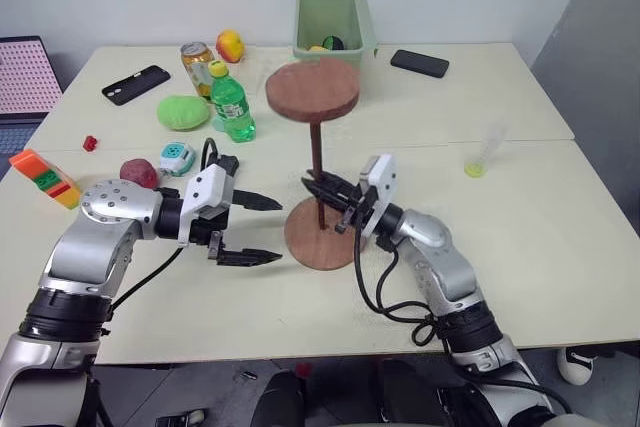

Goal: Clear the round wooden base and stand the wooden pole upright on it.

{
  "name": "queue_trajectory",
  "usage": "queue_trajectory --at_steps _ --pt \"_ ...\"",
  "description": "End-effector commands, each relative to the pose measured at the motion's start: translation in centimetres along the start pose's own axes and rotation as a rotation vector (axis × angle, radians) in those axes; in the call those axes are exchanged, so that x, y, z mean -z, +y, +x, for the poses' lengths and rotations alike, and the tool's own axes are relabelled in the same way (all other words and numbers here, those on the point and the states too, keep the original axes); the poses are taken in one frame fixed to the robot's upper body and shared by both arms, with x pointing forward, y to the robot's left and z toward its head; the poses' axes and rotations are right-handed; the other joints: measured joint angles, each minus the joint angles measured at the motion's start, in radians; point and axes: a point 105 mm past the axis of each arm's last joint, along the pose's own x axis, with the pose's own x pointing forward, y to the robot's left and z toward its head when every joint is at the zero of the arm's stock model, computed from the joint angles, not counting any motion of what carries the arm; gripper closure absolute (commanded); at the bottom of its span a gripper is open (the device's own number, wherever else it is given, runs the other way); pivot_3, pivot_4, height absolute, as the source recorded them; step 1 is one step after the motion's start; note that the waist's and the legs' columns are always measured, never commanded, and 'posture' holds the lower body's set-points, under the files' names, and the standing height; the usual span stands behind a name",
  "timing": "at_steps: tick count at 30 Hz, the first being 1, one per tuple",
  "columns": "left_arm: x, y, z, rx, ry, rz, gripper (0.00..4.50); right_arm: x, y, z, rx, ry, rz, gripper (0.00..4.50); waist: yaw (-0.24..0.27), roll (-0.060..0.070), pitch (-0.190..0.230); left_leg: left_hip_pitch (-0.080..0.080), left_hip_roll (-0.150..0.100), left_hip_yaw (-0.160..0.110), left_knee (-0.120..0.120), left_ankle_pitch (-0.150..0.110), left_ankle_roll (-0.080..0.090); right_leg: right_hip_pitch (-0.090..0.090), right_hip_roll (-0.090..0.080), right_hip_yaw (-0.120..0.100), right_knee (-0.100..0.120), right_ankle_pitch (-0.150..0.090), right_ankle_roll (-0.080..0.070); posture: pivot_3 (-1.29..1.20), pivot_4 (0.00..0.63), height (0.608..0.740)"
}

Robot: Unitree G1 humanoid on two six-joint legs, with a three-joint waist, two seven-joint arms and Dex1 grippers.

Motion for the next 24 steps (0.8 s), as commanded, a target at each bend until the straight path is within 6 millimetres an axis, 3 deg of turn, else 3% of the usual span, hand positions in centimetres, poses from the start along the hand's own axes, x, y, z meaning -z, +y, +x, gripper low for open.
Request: queue_trajectory --at_steps 1,7,15,24 --pt "-0.6 -0.2 -0.5 0.000 0.019 0.046 0.00 0.1 0.3 -0.1 -0.021 -0.008 -0.008 4.26 0.000 0.000 0.000 0.000 0.000 0.000 0.000 0.000 0.000 0.000 0.000 0.000 0.000 0.000 0.000 0.00 0.150 0.740" --pt "-0.6 -0.4 -0.5 0.003 0.030 0.051 0.00 1.3 -0.5 -1.1 0.008 0.035 -0.028 4.26 0.000 0.000 0.000 0.001 0.000 0.000 0.000 0.000 0.000 0.001 0.000 0.000 0.000 0.000 0.000 0.00 0.150 0.740" --pt "-0.8 -0.5 -0.6 0.006 0.033 0.047 0.00 1.5 -1.9 -1.7 0.062 0.044 -0.049 4.26 0.002 0.000 0.000 0.004 0.000 0.000 0.000 -0.001 0.002 0.004 0.000 0.000 0.001 0.000 0.000 0.00 0.150 0.740" --pt "-1.1 -0.5 -0.6 0.008 0.036 0.051 0.00 2.6 -0.1 -2.5 -0.007 0.087 -0.013 4.26 0.003 0.000 -0.001 0.004 0.000 0.000 0.000 -0.002 0.003 0.004 0.000 0.000 0.001 0.000 0.000 0.00 0.150 0.740"
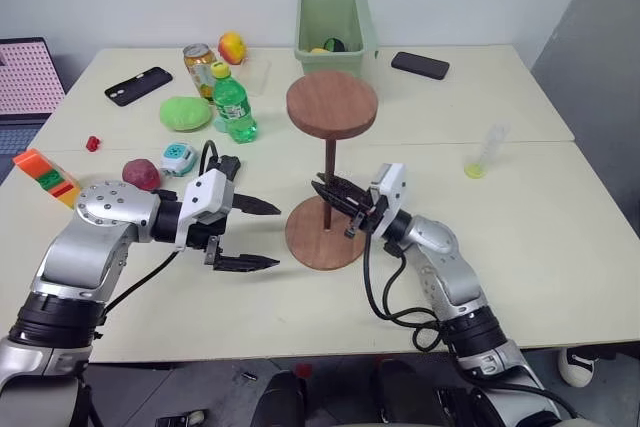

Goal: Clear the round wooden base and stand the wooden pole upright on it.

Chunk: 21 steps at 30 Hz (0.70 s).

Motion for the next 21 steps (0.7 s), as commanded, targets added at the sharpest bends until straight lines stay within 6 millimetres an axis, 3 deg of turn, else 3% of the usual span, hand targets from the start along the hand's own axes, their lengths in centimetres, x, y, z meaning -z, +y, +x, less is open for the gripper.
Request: queue_trajectory --at_steps 1,21 --pt "-1.1 0.1 -0.5 -0.004 0.002 0.049 0.00 2.0 1.0 -0.9 -0.040 0.088 0.051 4.26 0.000 0.000 0.000 0.000 0.000 0.000 0.000 0.000 0.000 0.000 0.000 0.000 0.000 0.000 0.000 0.00 0.150 0.740" --pt "-1.0 0.1 -0.5 -0.013 -0.003 0.047 0.00 2.7 -0.4 0.1 0.020 0.107 0.020 4.26 0.000 -0.001 0.000 0.004 0.000 0.000 -0.001 0.000 0.000 0.003 0.000 0.001 0.000 0.000 0.000 0.00 0.150 0.740"
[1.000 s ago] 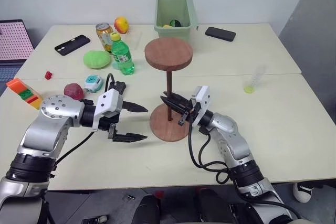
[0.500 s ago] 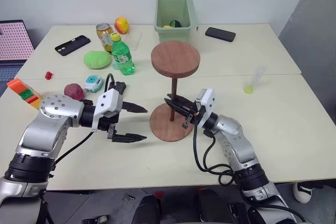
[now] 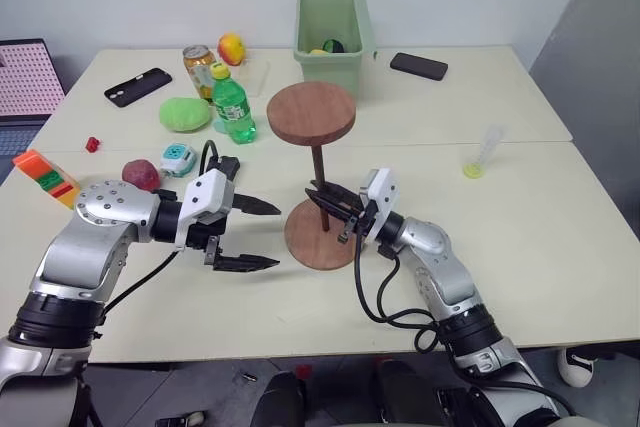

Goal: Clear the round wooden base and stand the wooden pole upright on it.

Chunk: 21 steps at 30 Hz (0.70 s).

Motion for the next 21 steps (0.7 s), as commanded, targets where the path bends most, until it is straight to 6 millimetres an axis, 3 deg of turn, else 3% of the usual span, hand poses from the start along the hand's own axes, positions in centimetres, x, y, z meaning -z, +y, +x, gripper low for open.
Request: queue_trajectory --at_steps 1,9,16,18,21 --pt "-1.0 0.1 -0.5 -0.011 -0.004 0.046 0.00 1.8 -0.2 -0.7 0.025 0.066 0.031 4.26 0.000 0.000 0.000 0.002 0.000 0.000 0.000 0.000 0.000 0.002 0.000 0.000 0.000 0.000 0.000 0.00 0.150 0.740" --pt "-0.9 0.2 -0.6 -0.013 -0.006 0.047 0.00 2.8 0.8 -1.5 -0.010 0.100 0.043 4.26 0.001 0.000 0.000 0.007 0.000 0.000 -0.001 0.000 0.000 0.007 0.000 0.000 -0.001 0.000 0.000 0.00 0.150 0.740" --pt "-1.0 0.2 -0.5 -0.011 -0.010 0.045 0.00 1.9 0.2 -1.4 0.002 0.090 0.043 4.26 0.004 0.000 0.000 0.007 0.000 -0.001 -0.002 0.000 0.000 0.007 0.000 0.000 -0.002 0.000 0.000 0.00 0.150 0.740" --pt "-1.0 0.2 -0.4 -0.011 -0.012 0.045 0.00 1.6 -0.1 -1.3 -0.001 0.094 0.034 3.54 0.004 0.000 0.000 0.007 0.000 0.000 -0.002 0.000 0.000 0.007 0.000 0.000 -0.002 0.000 0.000 0.00 0.150 0.740" --pt "-0.9 0.3 -0.4 -0.011 -0.013 0.046 0.00 1.3 -0.2 -1.2 -0.001 0.091 0.036 3.38 0.005 0.000 0.001 0.006 0.000 -0.001 -0.002 0.000 0.000 0.007 0.000 0.000 -0.003 0.000 0.000 0.00 0.150 0.740"
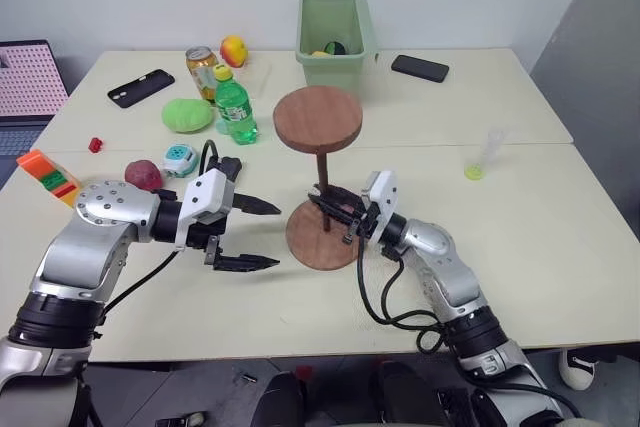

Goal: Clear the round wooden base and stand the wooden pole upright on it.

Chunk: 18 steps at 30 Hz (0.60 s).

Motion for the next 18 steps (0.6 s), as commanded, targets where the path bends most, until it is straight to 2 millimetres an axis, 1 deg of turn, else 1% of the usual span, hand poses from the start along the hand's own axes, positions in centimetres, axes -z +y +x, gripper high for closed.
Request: queue_trajectory --at_steps 1,6,8,11,12,13,15,18 --pt "-0.9 0.3 -0.3 -0.011 -0.013 0.044 0.00 -0.5 -0.2 -0.2 0.002 -0.007 0.003 3.38 0.000 0.000 0.000 0.000 0.000 0.000 0.000 0.000 0.000 0.000 0.000 0.000 0.000 0.000 0.000 0.00 0.150 0.740" --pt "-0.9 0.3 -0.3 -0.011 -0.015 0.045 0.00 -1.7 -0.4 -0.4 0.010 -0.031 0.013 3.38 -0.001 0.000 0.000 -0.001 0.000 0.000 -0.001 0.000 0.000 -0.002 0.000 0.001 0.000 0.000 0.000 0.00 0.150 0.740" --pt "-1.0 0.4 -0.3 -0.012 -0.017 0.046 0.00 -1.9 -0.4 -0.9 0.008 -0.025 0.007 3.38 -0.001 0.000 0.000 -0.001 0.000 0.001 -0.001 0.000 0.000 -0.002 0.000 0.001 0.000 0.000 0.000 0.00 0.150 0.740" --pt "-1.0 0.4 -0.3 -0.013 -0.019 0.046 0.00 -2.2 -0.6 -2.2 0.004 -0.001 -0.003 3.38 0.002 0.000 0.000 -0.001 0.000 0.000 -0.001 0.000 0.000 -0.002 0.000 0.000 0.000 0.000 0.000 0.00 0.150 0.740" --pt "-1.0 0.4 -0.3 -0.013 -0.020 0.047 0.00 -2.4 -0.5 -2.8 -0.004 0.012 -0.007 3.18 0.002 0.000 0.000 -0.001 0.000 0.000 -0.001 0.000 0.000 -0.002 0.000 0.000 0.000 0.000 0.000 0.00 0.150 0.740" --pt "-1.1 0.4 -0.2 -0.013 -0.023 0.045 0.00 -2.4 -0.3 -3.4 -0.020 0.032 -0.006 3.14 0.002 0.000 0.000 -0.002 0.000 0.000 -0.001 0.000 0.000 -0.002 0.000 0.000 -0.001 0.000 0.000 0.00 0.150 0.740" --pt "-1.2 0.5 -0.2 -0.015 -0.033 0.038 0.00 -2.7 0.1 -5.0 -0.061 0.091 -0.014 2.93 0.003 0.000 0.000 -0.002 0.000 0.000 -0.001 0.000 0.000 -0.001 0.000 0.000 -0.002 0.000 0.000 0.00 0.150 0.740" --pt "-1.3 0.4 0.0 -0.011 -0.040 0.034 0.00 -3.5 -0.1 -6.7 -0.073 0.142 -0.029 2.93 0.003 0.000 0.001 -0.002 0.000 0.000 -0.001 0.000 0.000 -0.001 0.000 0.000 -0.002 0.000 0.000 0.00 0.150 0.740"
